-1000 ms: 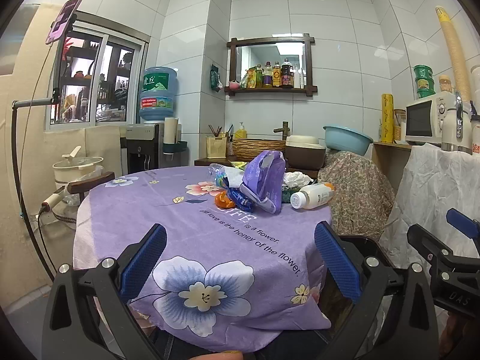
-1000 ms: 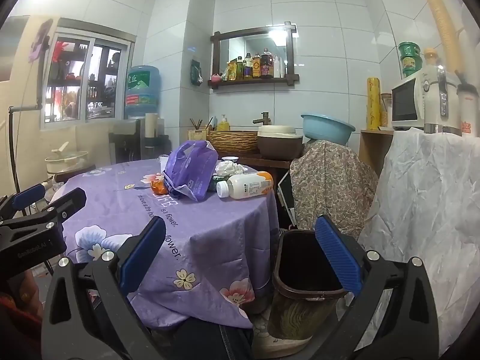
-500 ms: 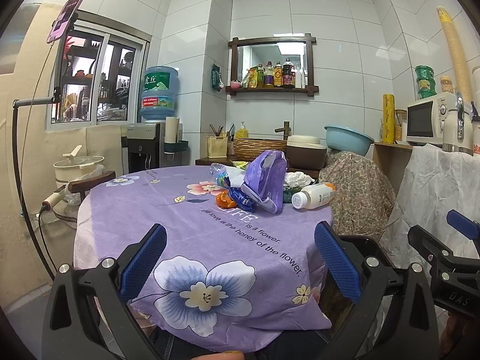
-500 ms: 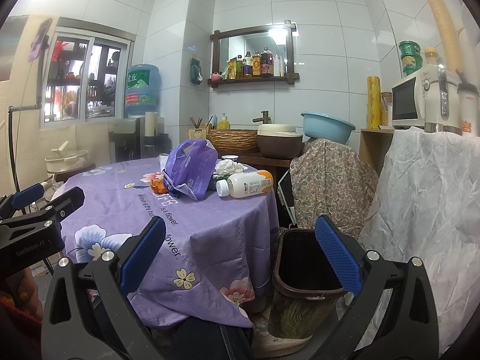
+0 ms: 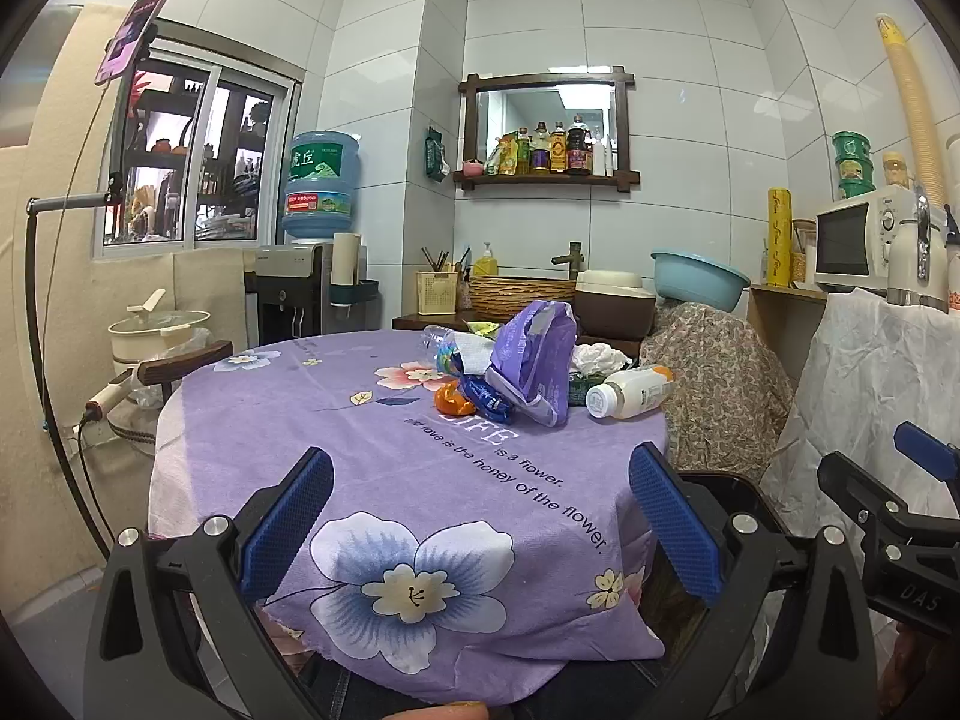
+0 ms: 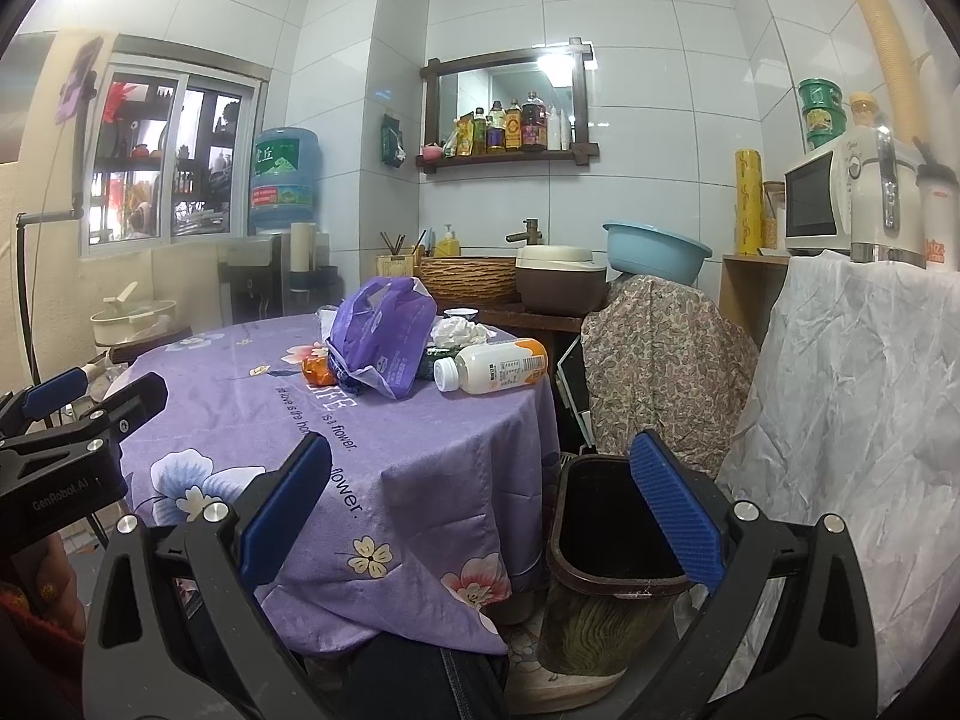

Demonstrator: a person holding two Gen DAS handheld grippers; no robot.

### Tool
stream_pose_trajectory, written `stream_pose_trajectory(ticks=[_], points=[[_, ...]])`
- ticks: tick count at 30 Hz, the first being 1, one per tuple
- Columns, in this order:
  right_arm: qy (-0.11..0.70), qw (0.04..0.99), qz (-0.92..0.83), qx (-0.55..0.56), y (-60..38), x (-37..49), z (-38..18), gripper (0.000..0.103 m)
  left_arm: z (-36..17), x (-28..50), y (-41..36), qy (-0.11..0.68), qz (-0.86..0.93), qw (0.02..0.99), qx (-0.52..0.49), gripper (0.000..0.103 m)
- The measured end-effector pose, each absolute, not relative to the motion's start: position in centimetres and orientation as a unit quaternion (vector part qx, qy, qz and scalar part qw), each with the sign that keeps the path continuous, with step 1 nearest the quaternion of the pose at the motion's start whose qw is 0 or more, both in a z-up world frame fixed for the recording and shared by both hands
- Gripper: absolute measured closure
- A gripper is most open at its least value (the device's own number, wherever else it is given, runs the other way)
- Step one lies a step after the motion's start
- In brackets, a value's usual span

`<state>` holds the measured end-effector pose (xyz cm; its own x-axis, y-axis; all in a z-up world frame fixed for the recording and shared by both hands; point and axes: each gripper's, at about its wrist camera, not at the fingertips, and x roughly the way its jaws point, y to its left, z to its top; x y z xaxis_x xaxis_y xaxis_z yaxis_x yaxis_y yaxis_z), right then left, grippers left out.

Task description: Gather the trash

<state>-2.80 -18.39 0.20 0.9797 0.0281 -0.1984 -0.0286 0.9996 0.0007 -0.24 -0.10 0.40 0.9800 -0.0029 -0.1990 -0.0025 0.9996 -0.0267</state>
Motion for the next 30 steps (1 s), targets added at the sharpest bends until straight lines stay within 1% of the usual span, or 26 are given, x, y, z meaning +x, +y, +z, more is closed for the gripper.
stream_pose_trajectory(ticks=[30], points=[[0.106,0.994,0.017,0.000,-18.29,-2.50,0.15,0.005,0.52,-0.21,0.53,0.104,0.000,0.994,-0.015,0.005]])
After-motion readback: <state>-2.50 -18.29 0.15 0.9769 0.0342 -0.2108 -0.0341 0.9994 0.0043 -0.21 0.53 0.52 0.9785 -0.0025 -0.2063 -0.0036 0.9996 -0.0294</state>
